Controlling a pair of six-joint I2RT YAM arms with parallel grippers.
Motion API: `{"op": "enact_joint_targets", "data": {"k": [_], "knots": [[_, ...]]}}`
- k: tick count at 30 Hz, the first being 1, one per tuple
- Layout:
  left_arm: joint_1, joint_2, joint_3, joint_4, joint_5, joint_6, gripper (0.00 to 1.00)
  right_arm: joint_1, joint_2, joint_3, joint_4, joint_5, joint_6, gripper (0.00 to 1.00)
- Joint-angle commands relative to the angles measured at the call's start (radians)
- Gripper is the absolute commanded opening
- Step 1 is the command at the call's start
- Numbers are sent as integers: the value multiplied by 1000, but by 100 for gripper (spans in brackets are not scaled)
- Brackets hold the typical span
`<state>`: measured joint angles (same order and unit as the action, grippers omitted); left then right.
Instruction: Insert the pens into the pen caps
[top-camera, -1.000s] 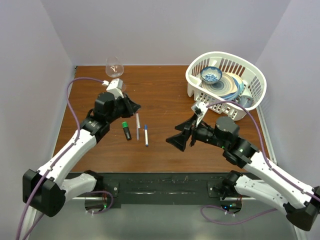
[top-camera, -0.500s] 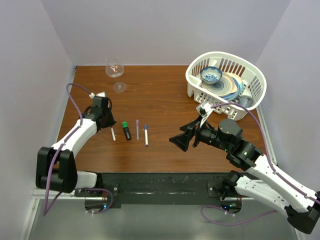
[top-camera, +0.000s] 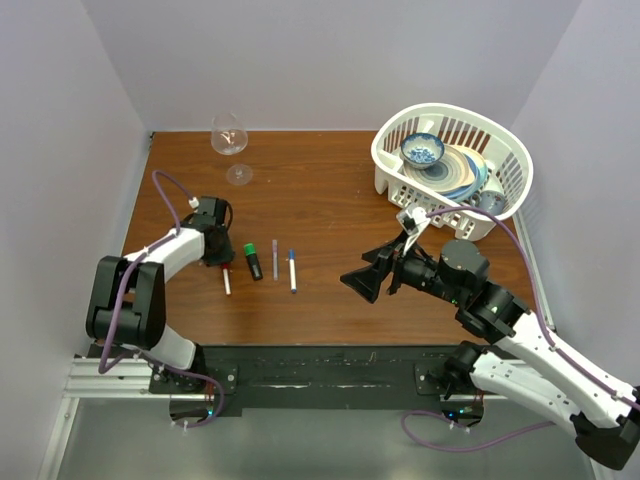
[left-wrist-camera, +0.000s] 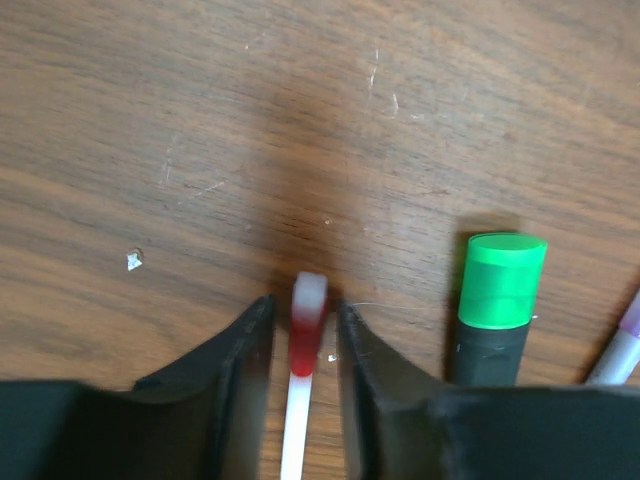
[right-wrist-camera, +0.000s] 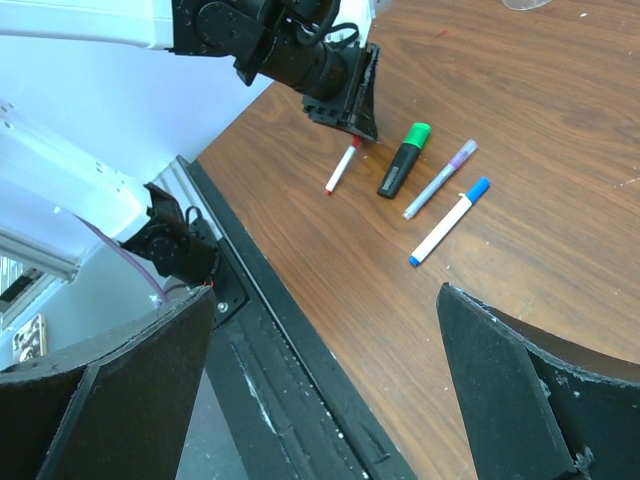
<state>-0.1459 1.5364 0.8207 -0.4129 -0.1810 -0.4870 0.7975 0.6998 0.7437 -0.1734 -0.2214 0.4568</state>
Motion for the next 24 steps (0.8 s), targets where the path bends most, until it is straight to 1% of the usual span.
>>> {"op": "enact_joint_targets", "data": {"k": [1,2,5,7,8,9,10,11,12,13,14,15,16,17,18,20,21,23,24], "knots": [[8,-10,41,6,-2,-4,41,-1,-5,25,-1,31,22,97],[8,-21,46,2,0,1,45,-1,-3,25,-9,42,26,96],[8,-80,64,-21,14,20,49,-1,4,31,-38,69,42,96],[8,-152,75,-24,55,45,52,-1,6,40,-61,92,51,97],[8,-185,72,-15,86,79,64,-1,6,48,-95,109,60,96],[8,-252,60,14,160,96,68,-1,6,66,-116,152,60,97],[8,-289,48,34,204,109,74,-1,1,75,-133,169,60,97],[8,-329,32,58,244,132,85,-1,1,83,-161,189,57,98],[6,-407,-4,113,332,139,89,-1,0,97,-173,218,53,98],[8,-447,-21,141,374,143,92,-1,0,105,-185,220,52,99],[8,-487,-40,169,414,148,100,-1,0,112,-210,243,51,99],[6,-563,-73,221,489,145,100,-1,0,127,-222,257,54,99],[6,-602,-89,245,524,143,100,-1,1,135,-244,307,57,99],[6,-675,-106,270,560,142,100,-1,1,149,-254,324,68,99],[5,-709,-138,322,640,139,100,-1,1,157,-262,344,77,99],[5,-804,-173,371,705,114,100,-1,3,178,-284,393,86,99],[6,-830,-204,399,771,102,100,-1,4,184,-288,404,88,99],[5,-902,-241,476,848,58,100,-1,10,203,-296,444,91,99],[5,-924,-277,535,914,36,100,-1,12,207,-294,450,92,99]]}}
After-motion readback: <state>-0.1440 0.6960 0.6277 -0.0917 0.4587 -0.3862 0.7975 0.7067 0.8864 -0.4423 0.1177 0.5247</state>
